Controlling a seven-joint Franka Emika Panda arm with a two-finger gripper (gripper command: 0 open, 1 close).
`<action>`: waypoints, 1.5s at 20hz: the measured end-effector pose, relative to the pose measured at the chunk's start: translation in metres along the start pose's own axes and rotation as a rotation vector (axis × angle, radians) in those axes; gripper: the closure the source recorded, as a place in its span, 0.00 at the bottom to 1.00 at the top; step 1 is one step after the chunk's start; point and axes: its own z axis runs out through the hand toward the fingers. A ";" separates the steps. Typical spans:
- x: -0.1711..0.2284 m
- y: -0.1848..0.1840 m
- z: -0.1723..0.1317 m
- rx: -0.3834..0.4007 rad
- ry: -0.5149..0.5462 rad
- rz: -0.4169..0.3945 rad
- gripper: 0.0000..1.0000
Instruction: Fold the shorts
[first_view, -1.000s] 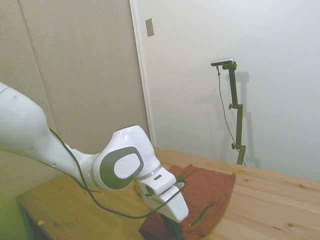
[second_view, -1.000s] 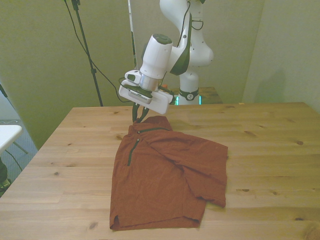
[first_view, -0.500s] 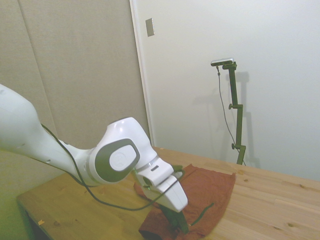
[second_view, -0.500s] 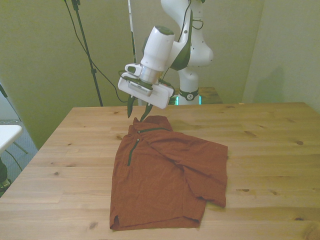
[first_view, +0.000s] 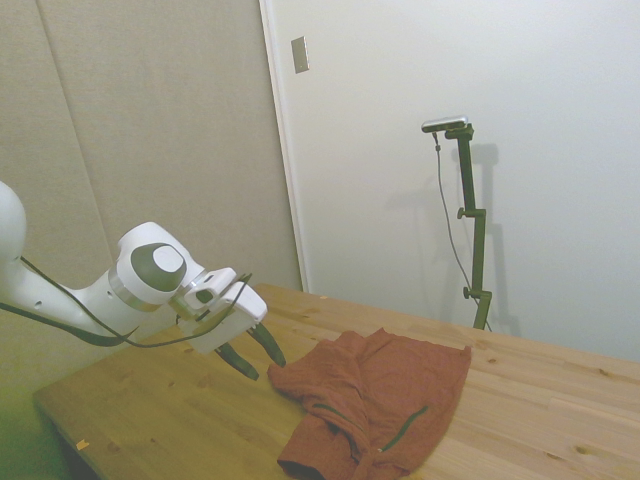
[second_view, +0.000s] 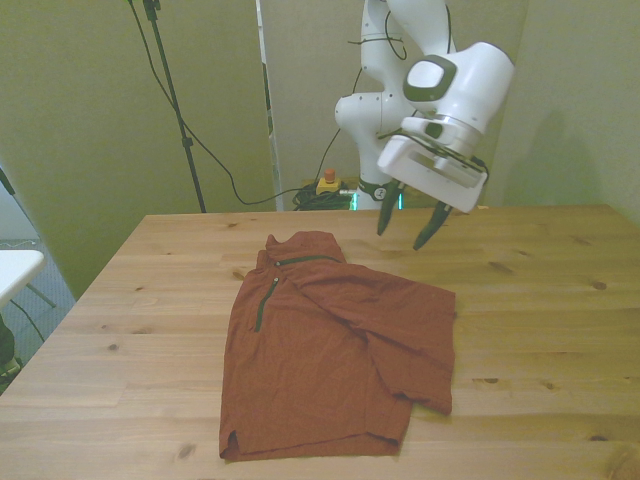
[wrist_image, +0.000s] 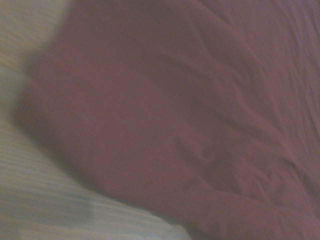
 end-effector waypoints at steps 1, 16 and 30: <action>-0.006 -0.016 0.001 -0.006 0.040 -0.051 0.00; -0.024 -0.066 0.048 -0.026 0.181 -0.234 0.00; -0.010 -0.060 0.068 -0.036 0.177 -0.186 1.00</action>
